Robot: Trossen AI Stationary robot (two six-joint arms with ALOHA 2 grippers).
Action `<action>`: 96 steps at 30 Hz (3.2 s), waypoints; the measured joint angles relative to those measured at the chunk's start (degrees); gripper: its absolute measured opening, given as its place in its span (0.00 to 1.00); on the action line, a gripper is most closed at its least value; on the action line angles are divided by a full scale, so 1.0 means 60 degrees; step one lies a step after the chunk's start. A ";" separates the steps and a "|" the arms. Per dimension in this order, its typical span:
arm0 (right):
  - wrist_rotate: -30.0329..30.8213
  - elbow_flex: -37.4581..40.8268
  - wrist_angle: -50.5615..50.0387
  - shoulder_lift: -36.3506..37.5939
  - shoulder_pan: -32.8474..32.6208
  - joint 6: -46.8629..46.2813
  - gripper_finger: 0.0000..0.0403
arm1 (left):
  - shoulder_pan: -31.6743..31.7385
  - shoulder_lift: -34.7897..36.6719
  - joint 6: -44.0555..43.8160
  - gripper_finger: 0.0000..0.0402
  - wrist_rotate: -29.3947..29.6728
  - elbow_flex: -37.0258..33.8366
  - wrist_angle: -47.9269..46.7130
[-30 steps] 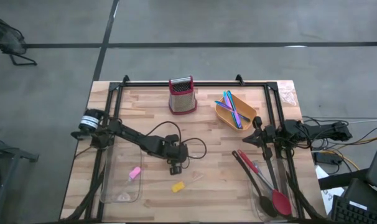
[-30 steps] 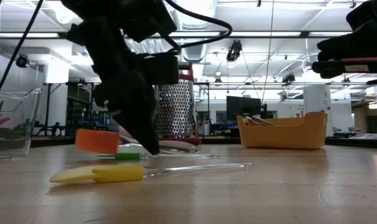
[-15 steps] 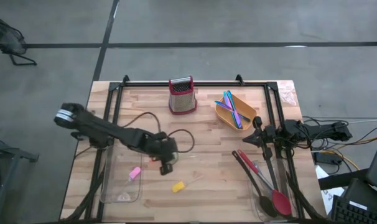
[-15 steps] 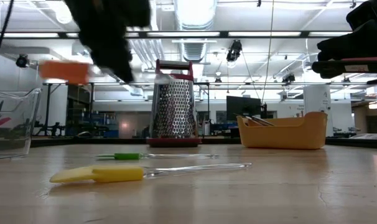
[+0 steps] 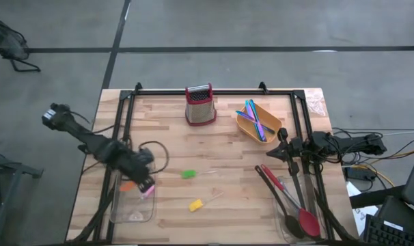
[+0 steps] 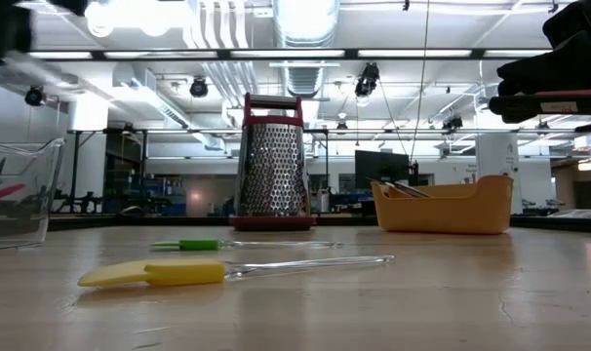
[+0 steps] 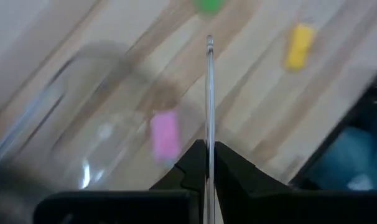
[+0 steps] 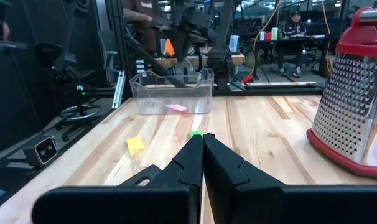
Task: Pick & Place Kitchen Items
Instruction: Put the orange spatula into the left transparent bin, then put the green spatula into the left transparent bin
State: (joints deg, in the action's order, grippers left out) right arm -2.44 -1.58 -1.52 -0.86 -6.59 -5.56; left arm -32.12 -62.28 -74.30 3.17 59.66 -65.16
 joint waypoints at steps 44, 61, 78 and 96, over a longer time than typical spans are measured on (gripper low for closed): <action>0.0000 0.0000 0.0004 -0.0004 -0.0004 -0.0001 0.02 | -0.1906 -0.2564 -0.4462 0.07 0.0737 -0.1275 0.0050; 0.0000 0.0000 0.0004 -0.0004 -0.0004 0.0002 0.02 | -0.1895 -0.2570 -0.3987 0.46 0.0894 -0.1165 -0.0070; 0.0000 0.0000 0.0004 -0.0004 -0.0004 0.0002 0.02 | -0.1848 -0.1718 -0.1066 0.48 0.5490 0.1598 -0.0087; 0.0000 0.0000 0.0004 -0.0004 -0.0001 0.0002 0.02 | 0.0897 -0.3420 0.5580 0.48 0.5753 0.1374 0.3744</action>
State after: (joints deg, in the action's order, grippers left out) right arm -2.44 -1.58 -1.50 -0.89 -6.60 -5.55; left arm -26.73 -82.80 -40.82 37.69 67.90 -42.70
